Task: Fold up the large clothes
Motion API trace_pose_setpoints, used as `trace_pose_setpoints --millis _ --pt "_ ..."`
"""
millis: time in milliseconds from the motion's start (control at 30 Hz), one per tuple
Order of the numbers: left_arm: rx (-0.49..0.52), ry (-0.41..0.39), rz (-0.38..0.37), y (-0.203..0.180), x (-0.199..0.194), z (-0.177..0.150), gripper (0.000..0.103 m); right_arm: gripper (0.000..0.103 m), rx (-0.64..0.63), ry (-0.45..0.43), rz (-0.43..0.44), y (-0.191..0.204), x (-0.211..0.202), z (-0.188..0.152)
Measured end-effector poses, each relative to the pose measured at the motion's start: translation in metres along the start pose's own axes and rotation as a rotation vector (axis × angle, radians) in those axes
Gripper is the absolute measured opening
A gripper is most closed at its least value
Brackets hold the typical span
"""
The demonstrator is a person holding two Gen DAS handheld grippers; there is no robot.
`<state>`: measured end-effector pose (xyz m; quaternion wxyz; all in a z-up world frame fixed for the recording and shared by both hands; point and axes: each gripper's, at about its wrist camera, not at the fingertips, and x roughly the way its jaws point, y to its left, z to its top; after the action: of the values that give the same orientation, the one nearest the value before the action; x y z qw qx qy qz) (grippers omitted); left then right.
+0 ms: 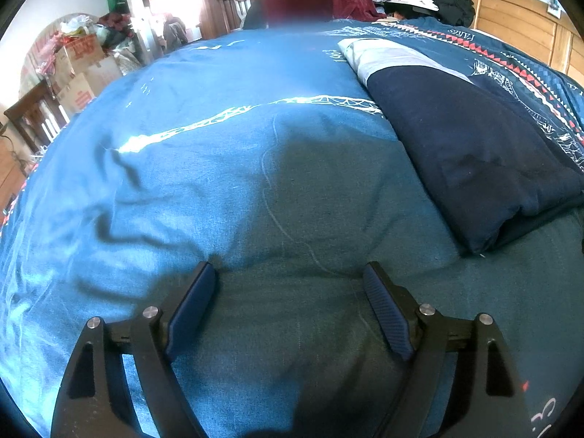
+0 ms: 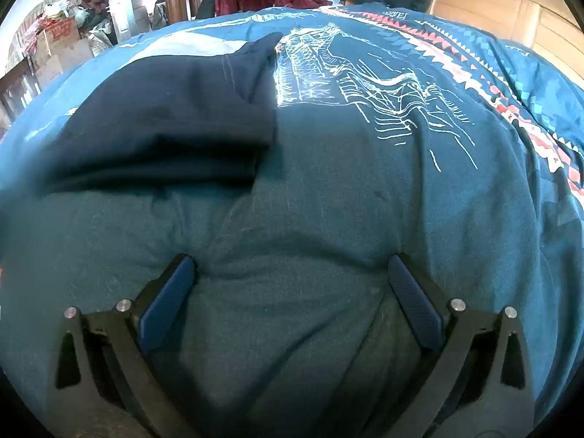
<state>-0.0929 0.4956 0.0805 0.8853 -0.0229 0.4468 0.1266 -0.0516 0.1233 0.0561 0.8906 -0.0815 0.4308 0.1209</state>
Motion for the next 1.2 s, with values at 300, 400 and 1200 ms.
trace_pose_setpoints --millis 300,400,1200 --pt "-0.001 -0.002 0.004 0.0009 0.0001 0.0005 0.086 0.103 0.004 -0.004 0.001 -0.0002 -0.0006 0.0000" --pt "-0.002 -0.003 0.005 0.0011 0.0003 0.0008 0.087 0.103 0.004 -0.004 0.002 -0.0001 -0.0007 -0.0002" --pt "-0.013 0.006 0.026 0.0030 0.0028 0.0017 0.093 0.103 0.005 -0.008 0.001 0.0010 -0.0006 -0.0001"
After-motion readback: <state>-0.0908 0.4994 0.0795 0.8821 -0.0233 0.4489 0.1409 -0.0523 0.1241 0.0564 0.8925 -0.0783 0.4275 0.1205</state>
